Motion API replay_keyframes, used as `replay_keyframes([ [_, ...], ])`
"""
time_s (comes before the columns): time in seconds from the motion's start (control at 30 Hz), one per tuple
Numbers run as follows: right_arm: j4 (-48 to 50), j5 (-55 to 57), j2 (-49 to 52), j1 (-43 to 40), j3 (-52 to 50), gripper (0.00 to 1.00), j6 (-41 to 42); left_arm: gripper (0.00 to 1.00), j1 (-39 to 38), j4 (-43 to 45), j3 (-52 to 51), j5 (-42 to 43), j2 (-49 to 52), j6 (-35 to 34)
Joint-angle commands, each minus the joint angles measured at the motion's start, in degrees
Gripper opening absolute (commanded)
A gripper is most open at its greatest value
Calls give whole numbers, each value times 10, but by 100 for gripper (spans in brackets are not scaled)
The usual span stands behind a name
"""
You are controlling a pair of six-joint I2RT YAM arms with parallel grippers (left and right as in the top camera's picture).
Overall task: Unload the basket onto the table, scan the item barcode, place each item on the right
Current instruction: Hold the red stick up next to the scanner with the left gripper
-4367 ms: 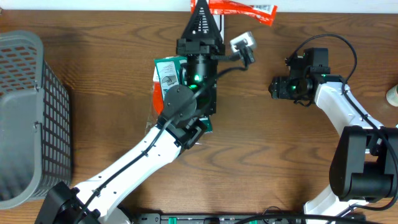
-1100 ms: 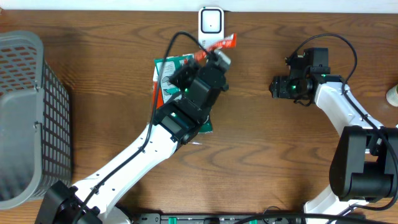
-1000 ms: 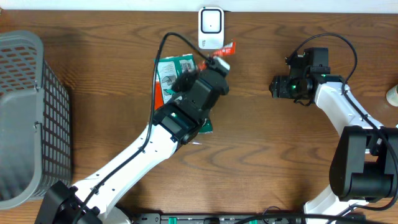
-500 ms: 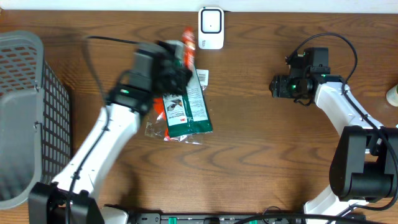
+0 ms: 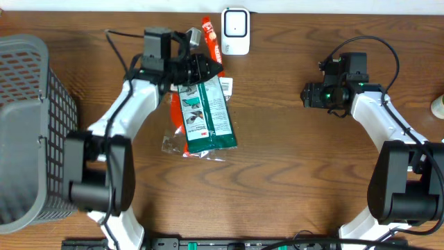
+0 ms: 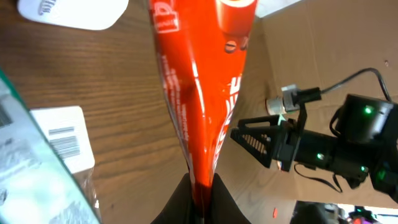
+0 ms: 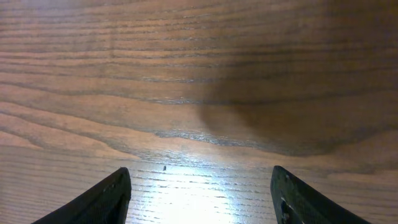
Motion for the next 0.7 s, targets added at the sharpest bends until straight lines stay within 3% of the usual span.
replay_keyframes([
  [0.0, 0, 1, 5, 1, -4, 69, 6, 7, 2, 4, 65, 41, 34, -16],
  [0.3, 2, 2, 5, 1, -4, 69, 6, 7, 1, 38, 187, 92, 147, -81],
  [0.67, 5, 2, 5, 1, -4, 69, 6, 8, -8, 117, 199, 115, 219, -141],
])
